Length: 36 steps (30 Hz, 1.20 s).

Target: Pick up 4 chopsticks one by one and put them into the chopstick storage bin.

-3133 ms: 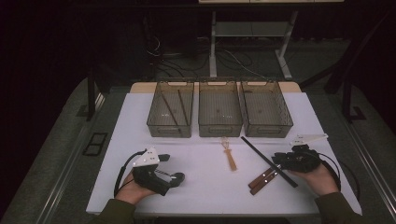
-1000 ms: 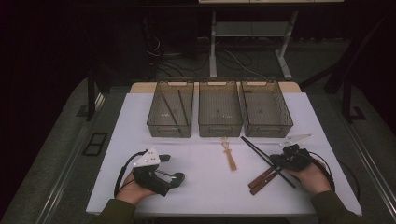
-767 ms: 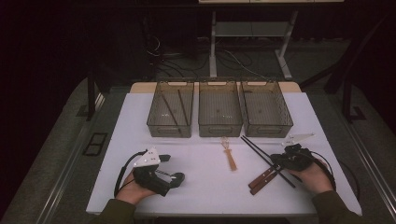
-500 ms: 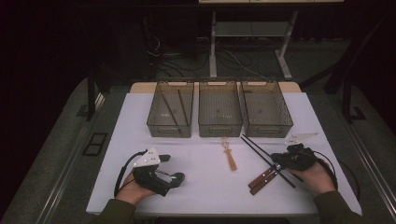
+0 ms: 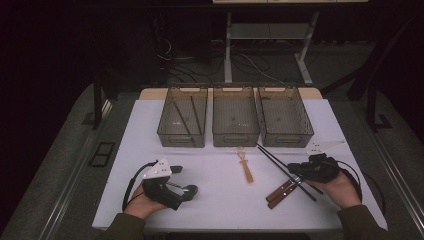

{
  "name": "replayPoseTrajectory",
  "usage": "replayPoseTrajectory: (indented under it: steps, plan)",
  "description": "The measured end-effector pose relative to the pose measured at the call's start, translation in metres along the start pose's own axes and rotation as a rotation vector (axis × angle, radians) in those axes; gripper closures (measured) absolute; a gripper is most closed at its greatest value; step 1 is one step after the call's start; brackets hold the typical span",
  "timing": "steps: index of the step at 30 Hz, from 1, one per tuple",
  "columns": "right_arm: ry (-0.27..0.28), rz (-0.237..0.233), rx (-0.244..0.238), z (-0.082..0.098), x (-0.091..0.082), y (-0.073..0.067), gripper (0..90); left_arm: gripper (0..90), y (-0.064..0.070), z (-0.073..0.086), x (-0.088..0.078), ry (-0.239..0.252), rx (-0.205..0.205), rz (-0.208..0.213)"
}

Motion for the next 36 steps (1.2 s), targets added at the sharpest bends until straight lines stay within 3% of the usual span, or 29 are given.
replayPoseTrajectory:
  steps: [22, 36]
  plan:
    - [0.092, -0.048, -0.007, -0.030, 0.006, -0.009, 85.7, 0.0, 0.000, 0.000, -0.001, 0.003, -0.004, 0.001]
    - [0.124, -0.051, -0.018, -0.049, 0.017, -0.011, 85.7, 0.0, 0.000, 0.000, 0.000, 0.001, -0.005, 0.004]
Point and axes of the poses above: each handheld gripper's, and its own axes: x roughly forward along the jaws, z roughly out of its underside, y roughly to its right, the point moved 2 cm from there along x, roughly forward along the jaws, and after that the axes turned 13 degrees about -x, right-handed, at the moved point
